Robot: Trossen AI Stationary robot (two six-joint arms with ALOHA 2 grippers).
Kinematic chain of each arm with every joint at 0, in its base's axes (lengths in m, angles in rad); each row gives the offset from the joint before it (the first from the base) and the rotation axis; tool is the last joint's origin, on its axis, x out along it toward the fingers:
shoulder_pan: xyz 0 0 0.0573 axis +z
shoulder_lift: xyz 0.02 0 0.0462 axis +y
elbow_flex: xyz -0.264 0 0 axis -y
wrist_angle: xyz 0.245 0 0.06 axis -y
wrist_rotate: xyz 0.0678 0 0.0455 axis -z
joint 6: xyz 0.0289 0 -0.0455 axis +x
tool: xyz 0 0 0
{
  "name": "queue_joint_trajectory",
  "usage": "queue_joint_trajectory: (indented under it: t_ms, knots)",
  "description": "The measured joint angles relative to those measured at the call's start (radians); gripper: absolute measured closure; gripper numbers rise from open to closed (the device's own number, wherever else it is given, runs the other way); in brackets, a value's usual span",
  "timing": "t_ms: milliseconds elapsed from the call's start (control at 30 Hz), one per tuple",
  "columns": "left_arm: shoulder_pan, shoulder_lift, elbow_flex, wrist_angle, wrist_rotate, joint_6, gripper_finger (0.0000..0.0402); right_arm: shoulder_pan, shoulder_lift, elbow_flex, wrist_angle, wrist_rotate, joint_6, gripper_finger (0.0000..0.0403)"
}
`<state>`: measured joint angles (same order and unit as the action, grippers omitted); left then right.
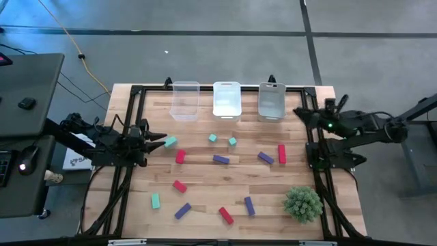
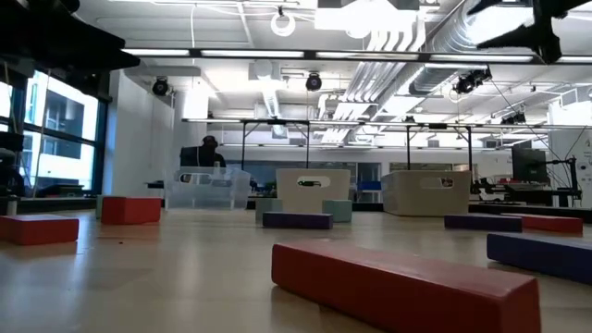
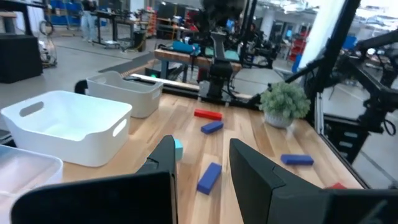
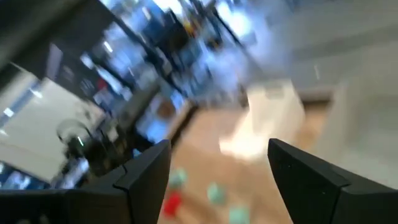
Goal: Sort & place blocks by color
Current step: Put the red block into the gray bin
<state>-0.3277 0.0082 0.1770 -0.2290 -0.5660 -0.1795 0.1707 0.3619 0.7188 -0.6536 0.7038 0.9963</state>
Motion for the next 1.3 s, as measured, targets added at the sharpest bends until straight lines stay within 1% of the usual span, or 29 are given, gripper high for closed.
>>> queue_joint_trajectory:
  t_ms: [133, 233, 400, 533, 767, 967, 1100, 1300]
  knots:
    - [0.0, 0.0, 0.0, 0.003, -0.05, 0.0, 0.033, 0.0, 0.109, 0.026, -0.151, -0.133, 0.24, 0.0144]
    - [0.0, 0.0, 0.0, 0.004, -0.066, 0.0, 0.033, 0.0, 0.179, 0.027, -0.219, -0.228, 0.373, 0.0144]
    - [0.0, 0.0, 0.0, 0.004, -0.082, 0.0, 0.033, 0.0, 0.28, 0.027, -0.286, -0.368, 0.532, 0.0144]
    - [0.0, 0.0, 0.0, 0.013, -0.082, 0.0, 0.033, 0.0, 0.353, 0.026, -0.307, -0.417, 0.625, 0.0144]
    - [0.0, 0.0, 0.0, 0.057, -0.082, 0.0, 0.033, 0.0, 0.47, 0.026, -0.316, -0.504, 0.702, 0.0144]
    - [0.0, 0.0, 0.0, 0.072, -0.082, 0.0, 0.033, 0.0, 0.577, 0.026, -0.342, -0.583, 0.726, 0.0144]
    - [0.0, 0.0, 0.0, 0.071, -0.082, -0.017, 0.033, 0.0, 0.653, 0.026, -0.375, -0.602, 0.753, 0.0144]
    - [0.0, 0.0, 0.0, 0.071, -0.082, -0.027, 0.033, 0.0, 0.76, 0.026, -0.376, -0.603, 0.758, 0.0144]
